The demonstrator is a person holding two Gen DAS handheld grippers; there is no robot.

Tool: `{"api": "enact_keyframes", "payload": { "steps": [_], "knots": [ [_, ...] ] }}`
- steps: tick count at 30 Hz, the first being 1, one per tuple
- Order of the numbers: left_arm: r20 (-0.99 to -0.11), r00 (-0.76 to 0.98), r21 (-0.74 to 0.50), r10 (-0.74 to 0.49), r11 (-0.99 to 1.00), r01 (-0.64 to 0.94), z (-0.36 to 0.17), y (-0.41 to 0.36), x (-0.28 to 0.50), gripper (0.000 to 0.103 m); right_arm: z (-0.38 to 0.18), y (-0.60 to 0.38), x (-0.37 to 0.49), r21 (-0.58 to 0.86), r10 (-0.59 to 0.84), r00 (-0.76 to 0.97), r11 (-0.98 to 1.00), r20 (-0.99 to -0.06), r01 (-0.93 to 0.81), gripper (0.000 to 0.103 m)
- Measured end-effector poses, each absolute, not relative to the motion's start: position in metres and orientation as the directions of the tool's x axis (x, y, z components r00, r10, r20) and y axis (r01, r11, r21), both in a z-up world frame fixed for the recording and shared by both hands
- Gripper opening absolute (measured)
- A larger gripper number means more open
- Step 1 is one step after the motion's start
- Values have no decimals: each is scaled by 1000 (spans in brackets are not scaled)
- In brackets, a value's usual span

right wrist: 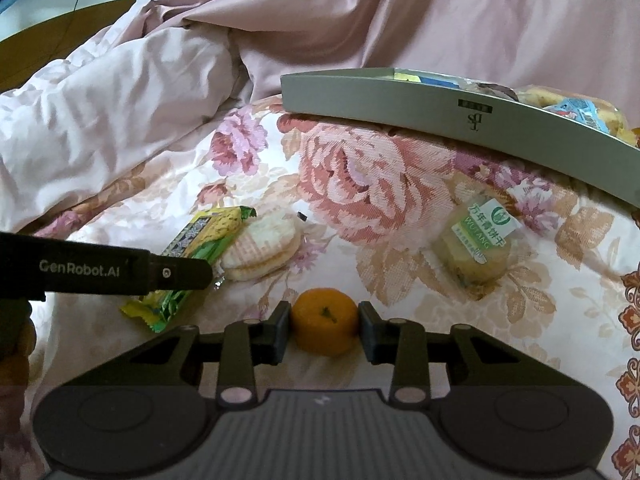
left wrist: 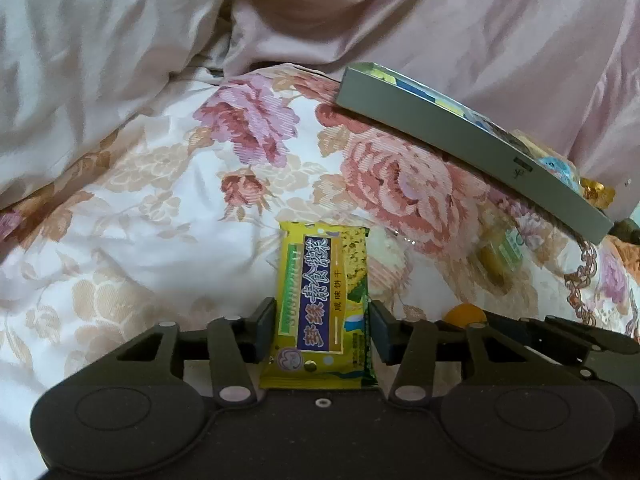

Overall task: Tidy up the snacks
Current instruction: 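Grasp the yellow biscuit packet with the left tool while the right tool grasps the mandarin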

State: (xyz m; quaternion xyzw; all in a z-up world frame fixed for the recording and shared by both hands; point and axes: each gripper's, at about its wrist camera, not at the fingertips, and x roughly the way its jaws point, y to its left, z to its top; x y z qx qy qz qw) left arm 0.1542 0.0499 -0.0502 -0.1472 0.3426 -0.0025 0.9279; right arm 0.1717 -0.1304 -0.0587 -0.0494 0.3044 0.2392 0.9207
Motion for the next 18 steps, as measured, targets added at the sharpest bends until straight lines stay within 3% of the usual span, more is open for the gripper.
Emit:
{"api": "enact_keyframes", "payload": {
  "steps": [9, 18],
  "knots": [
    [-634, 765, -259, -113, 963, -73, -54, 47, 156, 63, -61, -128, 171, 35, 403, 704, 880, -585, -474, 44],
    [-638, 763, -225, -106, 973, -53, -55, 42, 156, 65, -62, -126, 170, 26, 403, 703, 877, -586, -480, 50]
  ]
}}
